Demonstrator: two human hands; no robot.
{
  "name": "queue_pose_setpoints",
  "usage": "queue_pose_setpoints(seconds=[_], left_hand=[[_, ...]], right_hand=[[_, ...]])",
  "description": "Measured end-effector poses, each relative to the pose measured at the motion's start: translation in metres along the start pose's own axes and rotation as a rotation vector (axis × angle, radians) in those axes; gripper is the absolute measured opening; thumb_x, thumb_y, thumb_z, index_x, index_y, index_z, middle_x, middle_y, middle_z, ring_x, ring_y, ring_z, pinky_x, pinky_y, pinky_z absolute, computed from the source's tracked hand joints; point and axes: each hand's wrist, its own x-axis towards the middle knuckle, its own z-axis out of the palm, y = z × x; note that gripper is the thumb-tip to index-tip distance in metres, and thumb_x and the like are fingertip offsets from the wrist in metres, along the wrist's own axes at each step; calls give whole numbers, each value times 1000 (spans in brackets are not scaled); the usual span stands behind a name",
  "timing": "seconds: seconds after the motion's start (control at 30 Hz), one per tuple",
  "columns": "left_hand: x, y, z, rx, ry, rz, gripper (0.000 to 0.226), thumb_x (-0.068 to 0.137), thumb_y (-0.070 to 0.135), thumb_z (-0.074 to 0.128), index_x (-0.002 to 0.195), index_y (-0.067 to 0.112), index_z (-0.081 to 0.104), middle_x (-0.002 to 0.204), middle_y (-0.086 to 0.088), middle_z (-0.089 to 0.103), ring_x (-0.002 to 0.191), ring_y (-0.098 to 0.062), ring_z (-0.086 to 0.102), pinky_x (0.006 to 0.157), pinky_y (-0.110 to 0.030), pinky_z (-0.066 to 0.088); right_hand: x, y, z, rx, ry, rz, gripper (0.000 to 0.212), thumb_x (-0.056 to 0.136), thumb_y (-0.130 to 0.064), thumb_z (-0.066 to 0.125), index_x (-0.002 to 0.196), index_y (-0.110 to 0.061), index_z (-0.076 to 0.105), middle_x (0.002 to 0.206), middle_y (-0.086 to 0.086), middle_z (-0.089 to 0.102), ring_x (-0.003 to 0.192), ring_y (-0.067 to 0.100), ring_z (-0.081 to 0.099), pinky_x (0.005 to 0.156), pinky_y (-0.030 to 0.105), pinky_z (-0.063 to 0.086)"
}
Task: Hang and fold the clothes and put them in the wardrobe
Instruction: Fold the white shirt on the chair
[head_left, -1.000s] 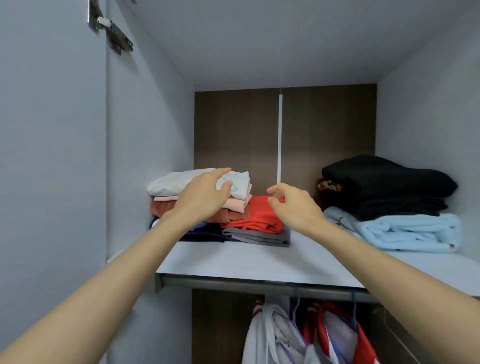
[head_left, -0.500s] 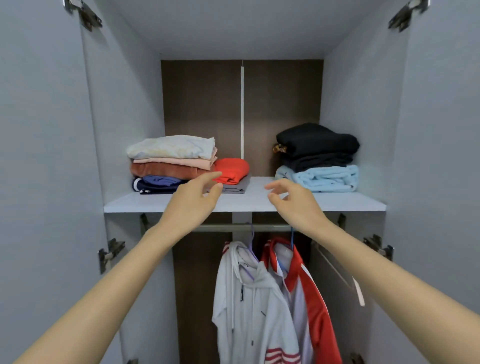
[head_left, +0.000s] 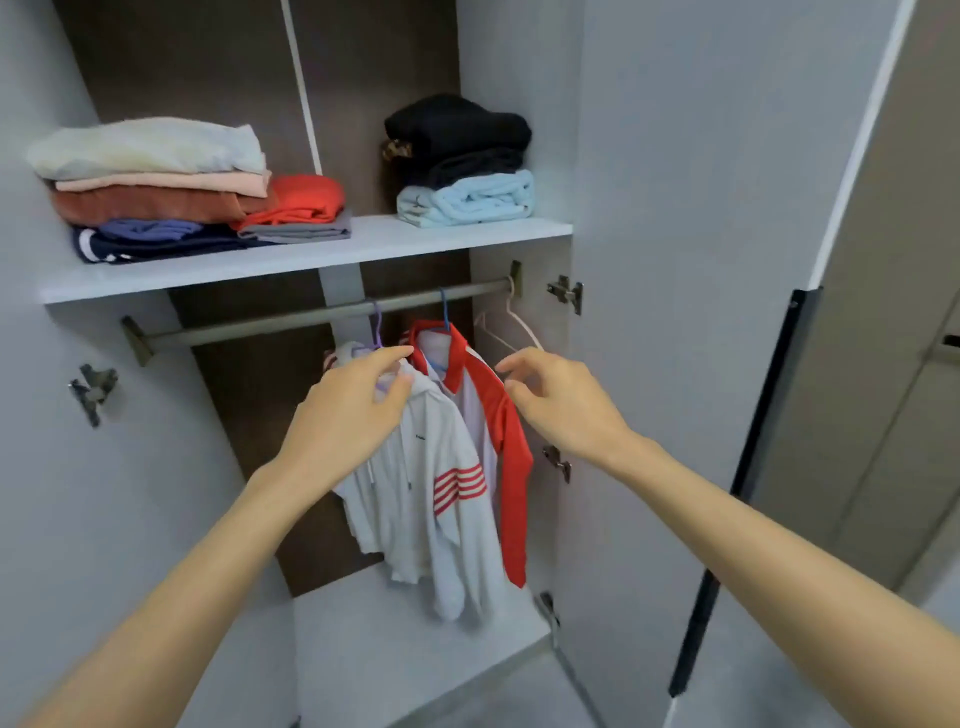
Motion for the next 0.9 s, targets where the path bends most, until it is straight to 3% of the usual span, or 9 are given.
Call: queue_pose_setpoints(seconds=[0.1,0.2,0.3,0.43,0.67,0.77,0.9], left_hand=[[-25,25,18,-58,-82,45,38,97,35,46,135,31,51,131,4,59,120,-17,53,87,-24,36],[-45,57,36,-135,-158,112,38,97,29,47,135,26,52,131,-1,59,121,-20,53,95,-30,39],[-65,96,60,-169,-217,197,37,96,29,48,133,27,53,125,3,63,115,-19,57,94,-31,42],[-98,152,98,-197,-337,304,38,95,32,48,132,30,53,119,1,66,113,-23,59,97,-41,46],[-174,272,171,-325,-549,495,35,96,34,48,131,32,54,122,12,63,115,-15,57,87,-29,40],[-214,328,197,-368,-657,572,36,97,36,45,133,33,51,124,14,60,118,-13,54,94,-34,43],[-271,402,221,-416,-769,690,37,98,35,44,134,31,50,125,9,61,116,-15,56,99,-41,44]], right_hand=[[-54,17,-16,-20,7,100,26,93,-22,48,115,-26,62,112,-10,67,95,15,62,87,38,51],[-105,36,-37,-51,30,194,26,95,-25,48,118,-28,61,114,-13,65,90,10,60,85,34,50],[-158,56,-61,-95,69,284,26,96,-27,48,119,-27,60,109,-15,64,83,9,58,81,33,50],[-235,83,-97,-136,155,430,26,94,-25,49,118,-29,60,106,-16,63,91,12,59,85,34,49],[-397,124,-163,-201,294,699,25,94,-24,50,116,-27,60,108,-11,65,90,12,58,80,30,46],[-473,136,-189,-215,353,812,26,93,-23,50,117,-25,61,109,-8,65,92,13,59,81,31,46],[-566,144,-219,-255,422,956,25,94,-24,50,117,-24,61,107,-10,66,81,9,55,73,29,43]])
